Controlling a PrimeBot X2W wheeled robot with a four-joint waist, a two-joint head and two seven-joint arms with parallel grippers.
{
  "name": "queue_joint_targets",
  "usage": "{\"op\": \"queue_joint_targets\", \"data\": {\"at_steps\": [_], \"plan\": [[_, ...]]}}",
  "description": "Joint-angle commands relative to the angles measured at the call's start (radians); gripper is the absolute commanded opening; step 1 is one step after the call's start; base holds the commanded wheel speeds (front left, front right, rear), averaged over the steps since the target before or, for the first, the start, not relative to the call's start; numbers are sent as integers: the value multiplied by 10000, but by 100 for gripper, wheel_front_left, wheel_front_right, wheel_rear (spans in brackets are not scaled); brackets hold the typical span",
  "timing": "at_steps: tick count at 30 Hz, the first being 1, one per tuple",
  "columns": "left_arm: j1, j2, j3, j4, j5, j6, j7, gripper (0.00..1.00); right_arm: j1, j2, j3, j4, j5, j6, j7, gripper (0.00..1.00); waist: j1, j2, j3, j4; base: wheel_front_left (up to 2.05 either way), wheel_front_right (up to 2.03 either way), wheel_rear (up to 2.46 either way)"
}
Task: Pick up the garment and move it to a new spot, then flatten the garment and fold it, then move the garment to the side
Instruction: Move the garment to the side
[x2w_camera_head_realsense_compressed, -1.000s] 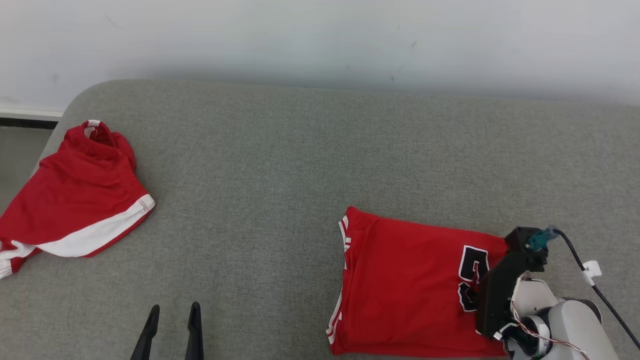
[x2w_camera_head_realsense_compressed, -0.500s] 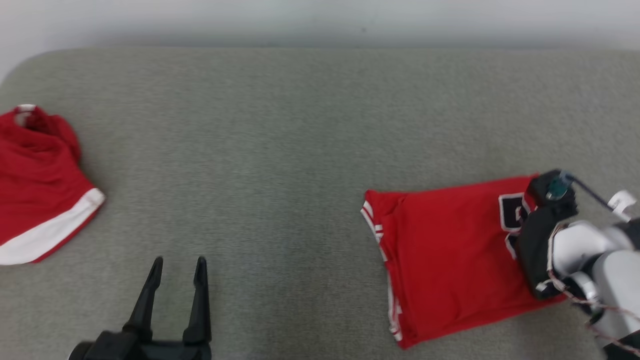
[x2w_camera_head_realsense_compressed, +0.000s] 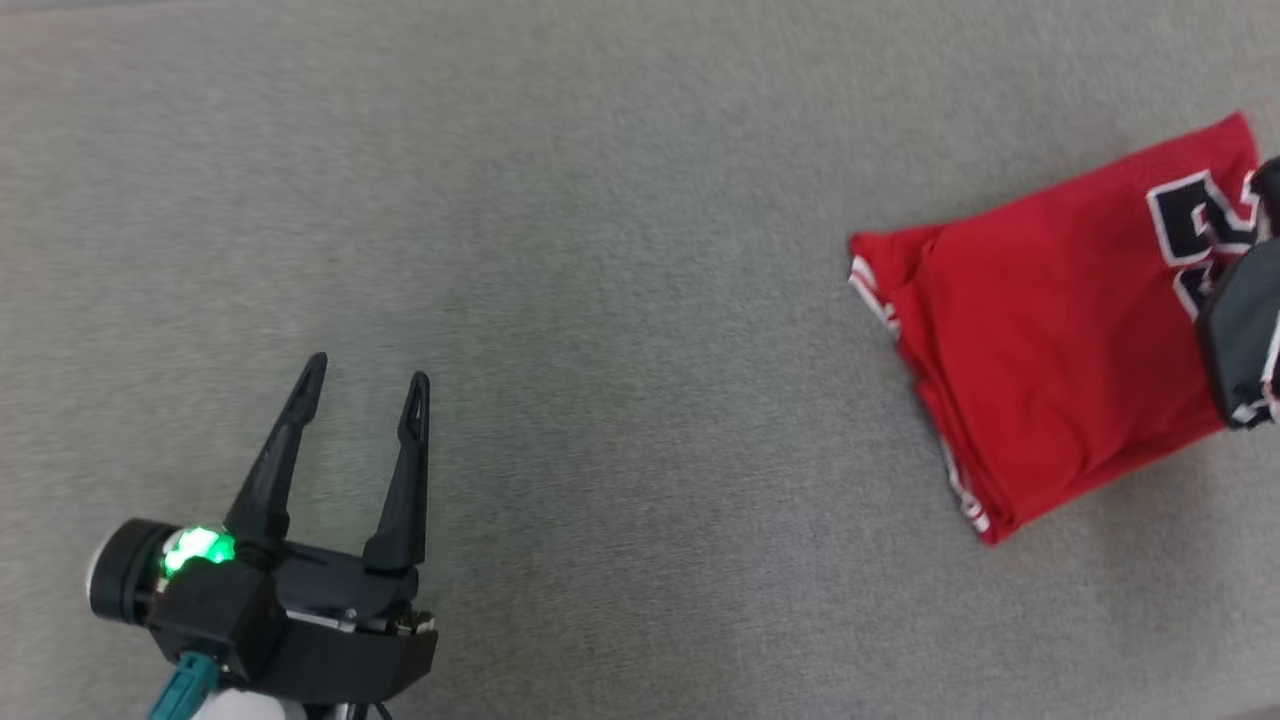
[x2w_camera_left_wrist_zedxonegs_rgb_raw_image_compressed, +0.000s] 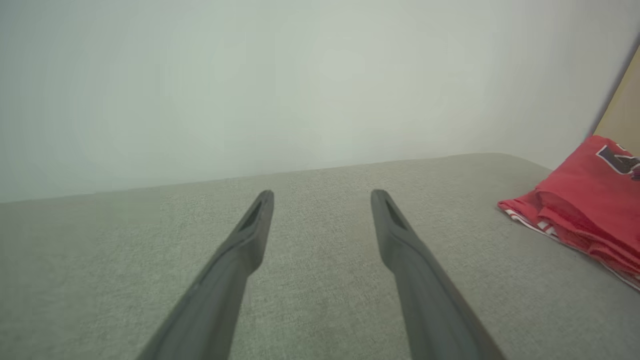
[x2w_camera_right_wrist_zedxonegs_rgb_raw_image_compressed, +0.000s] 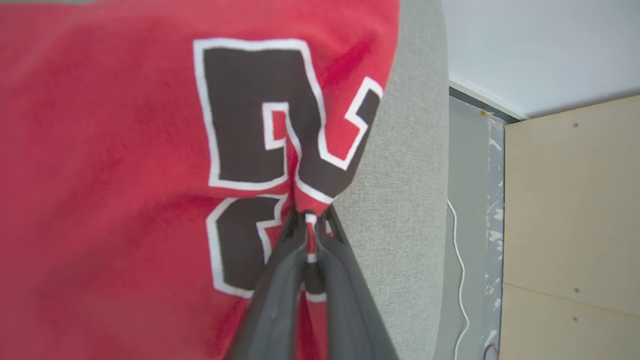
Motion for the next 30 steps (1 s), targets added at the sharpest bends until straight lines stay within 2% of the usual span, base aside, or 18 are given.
{"op": "queue_joint_targets", "data": {"at_steps": [1,5,11,18,30], "plan": [[-293,238,-55,-131,132,1,-30,100,-373,-120,-106,185,-3,-27,-398,0,-2,-2,1200,-1147,0,0,0],[-524,516,-113,-235,132,3,-30,100,-797,-225,-212,661,-47,-27,-1038,0,-2,-2,1515,-1491,0,0,0],[-544,798,-158,-344,204,2,-30,100,-1333,173,-596,1197,36,-27,-2118,0,-2,-2,1760,-1898,0,0,0],[-509,998,-134,-433,191,2,-30,100,-1648,394,-963,1371,-101,-27,-2698,0,-2,-2,1946,-2152,0,0,0],[-553,1086,-64,-504,207,0,-29,100,-1481,321,-1923,1520,-595,-27,-3216,0,-2,-2,2086,-2190,0,0,0]]}}
